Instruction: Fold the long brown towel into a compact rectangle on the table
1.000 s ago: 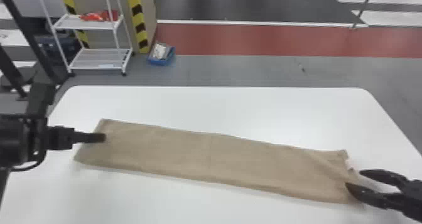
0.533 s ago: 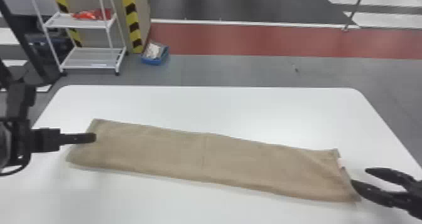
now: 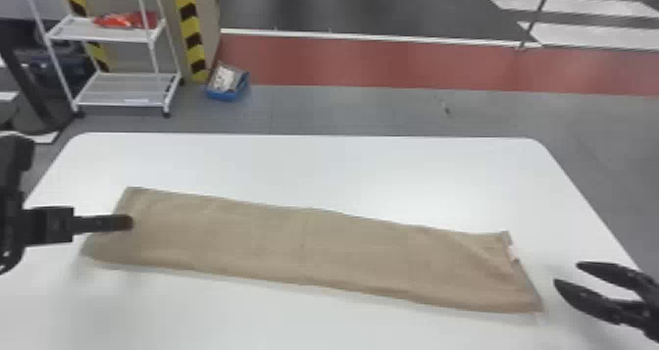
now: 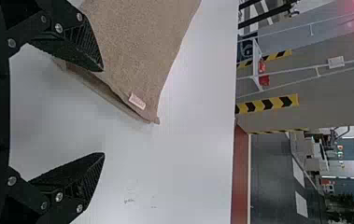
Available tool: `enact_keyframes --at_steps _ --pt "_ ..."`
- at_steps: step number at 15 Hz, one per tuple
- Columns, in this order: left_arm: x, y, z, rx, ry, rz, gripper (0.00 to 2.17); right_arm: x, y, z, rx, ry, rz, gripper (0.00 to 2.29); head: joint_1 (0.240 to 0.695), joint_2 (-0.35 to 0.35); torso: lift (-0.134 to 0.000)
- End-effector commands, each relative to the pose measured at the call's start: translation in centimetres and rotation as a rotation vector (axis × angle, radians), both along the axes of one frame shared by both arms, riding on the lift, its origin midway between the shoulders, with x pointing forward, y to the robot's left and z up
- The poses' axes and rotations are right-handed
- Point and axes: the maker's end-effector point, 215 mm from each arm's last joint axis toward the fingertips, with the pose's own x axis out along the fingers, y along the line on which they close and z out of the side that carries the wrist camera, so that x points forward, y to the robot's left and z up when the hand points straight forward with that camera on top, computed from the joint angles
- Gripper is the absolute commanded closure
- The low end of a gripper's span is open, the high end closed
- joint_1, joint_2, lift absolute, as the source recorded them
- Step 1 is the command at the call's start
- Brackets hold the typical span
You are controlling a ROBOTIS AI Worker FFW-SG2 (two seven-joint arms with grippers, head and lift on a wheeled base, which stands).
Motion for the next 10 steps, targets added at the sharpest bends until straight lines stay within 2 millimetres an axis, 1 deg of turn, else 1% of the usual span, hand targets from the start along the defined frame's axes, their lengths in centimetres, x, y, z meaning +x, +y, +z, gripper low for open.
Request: enact_keyframes --at_steps 1,2,3,4,5,6,7,8,10 --pt "-0.4 -0.3 -0.2 -0.021 0.024 0.003 0.94 -0.2 -0.5 0.3 0.000 -0.003 -0.009 0.29 0.695 -0.110 -0.124" --pt "-0.5 -0.4 -0.3 -0.021 0.026 0.001 1.28 -0.2 -0.6 0.3 0.000 -0.004 -0.010 0.29 0.695 -0.116 -0.124" --pt "-0.7 -0.4 -0.4 -0.028 0.032 0.005 1.70 -0.2 -0.6 0.3 0.000 -0.004 -0.010 0.29 0.695 -0.125 -0.124" --pt "-0.9 -0.2 -0.3 -0.031 0.036 0.013 1.91 -0.2 -0.7 0.3 0.000 -0.004 -0.011 0.29 0.695 -0.127 -0.124" --pt "-1.0 0.0 -0.1 -0.026 0.032 0.019 1.91 -0.3 -0.7 0.3 0.001 -0.003 -0.012 0.29 0.695 -0.129 -0.124" --pt "-0.8 0.6 0.6 -0.025 0.012 0.033 1.91 -0.2 -0.7 0.3 -0.001 -0.005 -0.011 0.29 0.695 -0.129 -0.124" --pt "-0.9 1.2 1.3 -0.038 -0.004 0.052 1.91 -0.3 -0.7 0.3 -0.001 -0.002 -0.012 0.29 0.695 -0.126 -0.124" --pt "-0.8 1.2 2.5 -0.051 -0.024 0.055 1.91 -0.3 -0.7 0.2 0.000 -0.002 -0.011 0.29 0.695 -0.122 -0.124" --pt "-1.7 2.1 4.2 -0.064 -0.045 0.078 1.91 -0.4 -0.7 0.0 0.002 0.002 -0.011 0.29 0.695 -0.115 -0.124"
